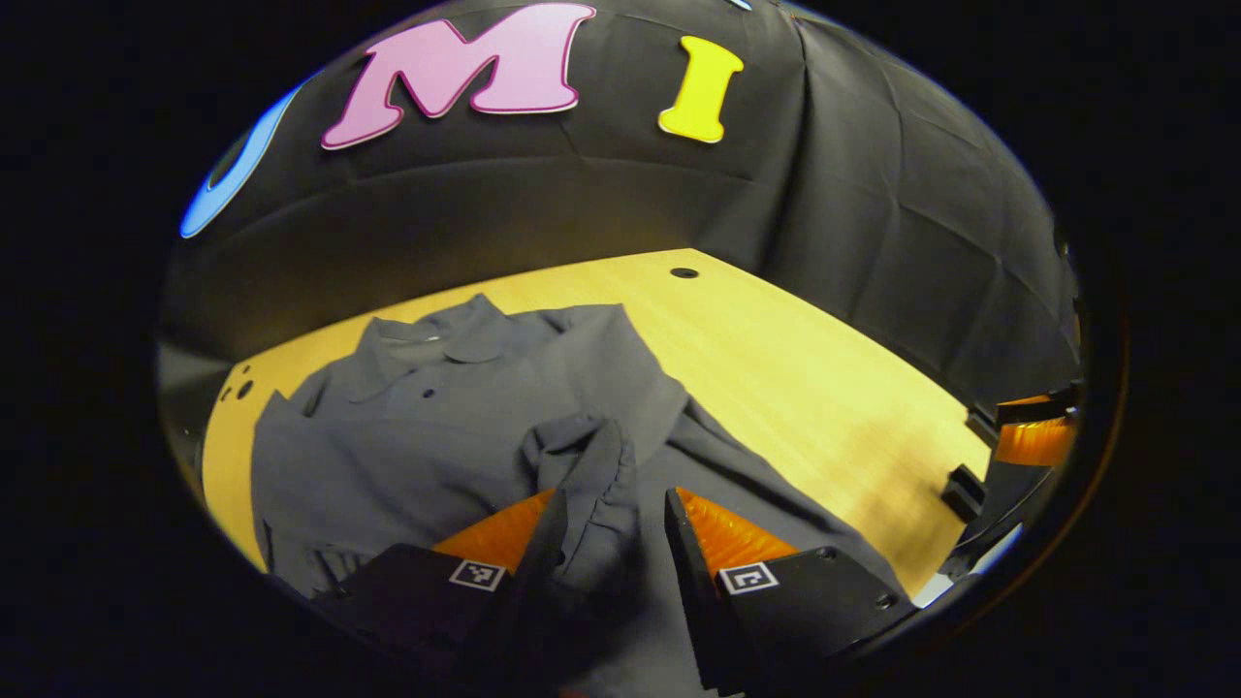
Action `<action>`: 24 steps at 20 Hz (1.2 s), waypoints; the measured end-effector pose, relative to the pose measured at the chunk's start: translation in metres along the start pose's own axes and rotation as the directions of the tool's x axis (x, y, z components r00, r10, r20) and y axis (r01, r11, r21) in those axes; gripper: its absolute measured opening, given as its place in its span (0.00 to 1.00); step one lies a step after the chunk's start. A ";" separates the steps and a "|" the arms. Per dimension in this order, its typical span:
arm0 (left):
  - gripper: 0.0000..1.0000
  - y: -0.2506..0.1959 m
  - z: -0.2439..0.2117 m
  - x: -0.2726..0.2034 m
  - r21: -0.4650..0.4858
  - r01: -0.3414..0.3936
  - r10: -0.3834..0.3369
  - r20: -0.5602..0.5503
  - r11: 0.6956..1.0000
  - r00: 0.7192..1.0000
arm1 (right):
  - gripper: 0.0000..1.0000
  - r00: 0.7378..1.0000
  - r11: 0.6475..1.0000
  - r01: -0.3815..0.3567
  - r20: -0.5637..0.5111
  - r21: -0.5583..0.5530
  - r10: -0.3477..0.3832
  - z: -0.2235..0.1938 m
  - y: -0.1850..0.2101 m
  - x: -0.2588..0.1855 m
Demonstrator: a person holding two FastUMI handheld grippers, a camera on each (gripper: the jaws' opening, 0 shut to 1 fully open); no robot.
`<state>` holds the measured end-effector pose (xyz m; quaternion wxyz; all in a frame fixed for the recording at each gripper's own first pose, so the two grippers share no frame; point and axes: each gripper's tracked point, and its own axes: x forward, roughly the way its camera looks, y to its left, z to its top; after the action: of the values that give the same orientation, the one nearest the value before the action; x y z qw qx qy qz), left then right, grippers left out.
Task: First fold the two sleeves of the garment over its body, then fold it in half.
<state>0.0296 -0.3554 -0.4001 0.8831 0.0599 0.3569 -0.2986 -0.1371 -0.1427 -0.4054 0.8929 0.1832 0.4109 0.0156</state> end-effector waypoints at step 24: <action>0.96 0.170 -0.099 -0.251 -0.245 -0.256 0.263 -0.002 0.935 0.965 | 0.99 0.971 0.983 -0.128 -0.217 -0.133 0.097 -0.084 0.117 -0.016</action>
<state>-0.0744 -0.0644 -0.3242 0.9208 -0.0066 0.3660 -0.1344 -0.1957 -0.0097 -0.4036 0.8533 0.1377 0.4894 0.1158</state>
